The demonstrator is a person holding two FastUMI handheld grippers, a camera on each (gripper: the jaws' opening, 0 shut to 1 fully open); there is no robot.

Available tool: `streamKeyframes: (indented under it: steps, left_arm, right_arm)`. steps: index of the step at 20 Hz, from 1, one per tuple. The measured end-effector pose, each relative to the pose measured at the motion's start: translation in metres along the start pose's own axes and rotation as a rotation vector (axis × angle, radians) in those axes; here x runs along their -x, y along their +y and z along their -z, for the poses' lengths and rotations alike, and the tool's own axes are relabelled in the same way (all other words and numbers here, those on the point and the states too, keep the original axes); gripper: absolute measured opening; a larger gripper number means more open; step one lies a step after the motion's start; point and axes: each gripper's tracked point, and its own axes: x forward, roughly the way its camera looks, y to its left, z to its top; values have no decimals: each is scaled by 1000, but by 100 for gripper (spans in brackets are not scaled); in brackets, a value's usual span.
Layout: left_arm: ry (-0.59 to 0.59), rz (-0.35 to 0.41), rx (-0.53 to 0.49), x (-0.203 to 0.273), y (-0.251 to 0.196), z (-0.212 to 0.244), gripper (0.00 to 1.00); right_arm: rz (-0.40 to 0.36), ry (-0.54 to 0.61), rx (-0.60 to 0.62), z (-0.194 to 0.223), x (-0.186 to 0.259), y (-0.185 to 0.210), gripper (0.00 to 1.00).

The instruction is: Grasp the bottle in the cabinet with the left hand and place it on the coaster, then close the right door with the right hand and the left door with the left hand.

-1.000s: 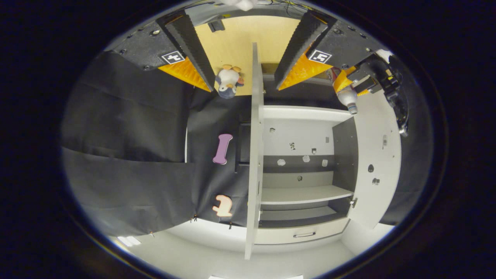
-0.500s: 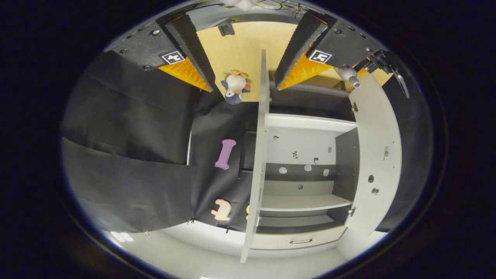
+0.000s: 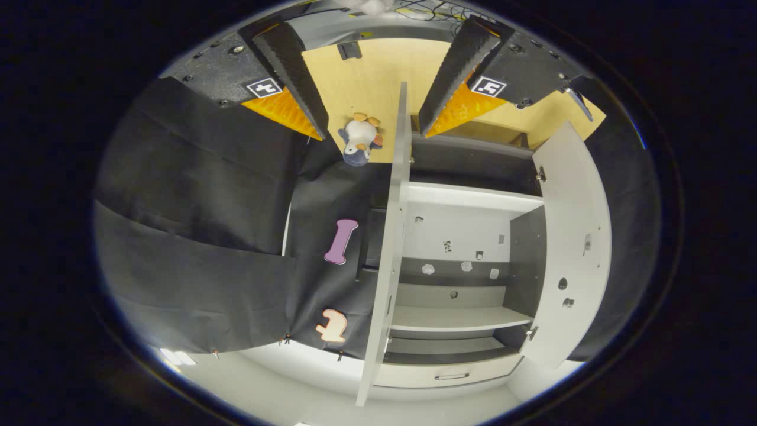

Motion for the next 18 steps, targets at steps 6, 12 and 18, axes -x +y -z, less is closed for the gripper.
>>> streamKeyframes:
  steps: [6,12,18]
  left_arm:
    - [9,12,-3,-3,-3,15,81]
    - [-29,11,-11,1,-2,-18,96]
    - [-76,-3,-14,4,-2,-89,99]
  right_arm:
    - [-19,7,26,3,0,11,100]
    - [-29,4,20,5,3,18,100]
    - [-30,-24,-1,6,7,20,100]
